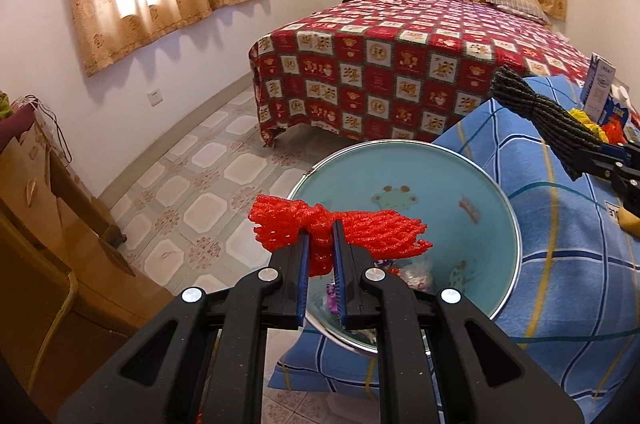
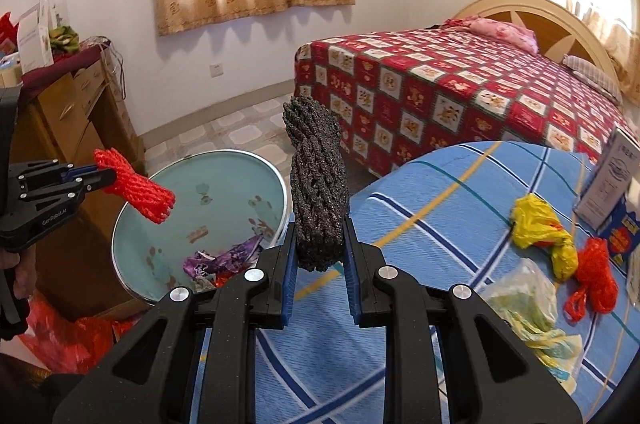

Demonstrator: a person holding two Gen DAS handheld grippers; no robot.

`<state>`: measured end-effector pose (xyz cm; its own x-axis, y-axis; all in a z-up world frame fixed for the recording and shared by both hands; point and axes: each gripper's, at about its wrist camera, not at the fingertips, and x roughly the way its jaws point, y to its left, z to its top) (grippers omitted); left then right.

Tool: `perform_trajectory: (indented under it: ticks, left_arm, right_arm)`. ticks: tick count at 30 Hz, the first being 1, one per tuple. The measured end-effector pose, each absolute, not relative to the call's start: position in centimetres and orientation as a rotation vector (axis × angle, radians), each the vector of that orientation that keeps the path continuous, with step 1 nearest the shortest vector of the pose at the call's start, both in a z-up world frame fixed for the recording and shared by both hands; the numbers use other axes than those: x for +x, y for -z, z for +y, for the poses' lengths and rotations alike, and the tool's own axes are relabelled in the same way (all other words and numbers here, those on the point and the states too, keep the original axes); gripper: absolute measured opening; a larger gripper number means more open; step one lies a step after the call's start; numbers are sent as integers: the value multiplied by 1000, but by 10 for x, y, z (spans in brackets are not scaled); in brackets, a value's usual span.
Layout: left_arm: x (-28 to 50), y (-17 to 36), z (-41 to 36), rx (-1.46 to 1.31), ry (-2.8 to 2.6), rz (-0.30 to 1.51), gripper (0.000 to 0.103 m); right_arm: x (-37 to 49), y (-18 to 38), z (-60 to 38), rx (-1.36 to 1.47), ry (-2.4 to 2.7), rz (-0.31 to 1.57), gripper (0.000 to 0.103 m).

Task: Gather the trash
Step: 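Carry the red net and black scrubber over the blue bin with both tools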

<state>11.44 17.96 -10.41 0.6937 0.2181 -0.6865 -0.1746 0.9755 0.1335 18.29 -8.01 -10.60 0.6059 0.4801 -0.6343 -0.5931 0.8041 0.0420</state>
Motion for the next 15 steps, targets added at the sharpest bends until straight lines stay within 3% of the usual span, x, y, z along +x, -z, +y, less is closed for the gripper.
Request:
perform_trajectory:
  ticks: [15]
  left_arm:
    - [112,106,192,47,-258,779,11]
  right_arm:
    - [178,111,-49,-233,-684,688,22]
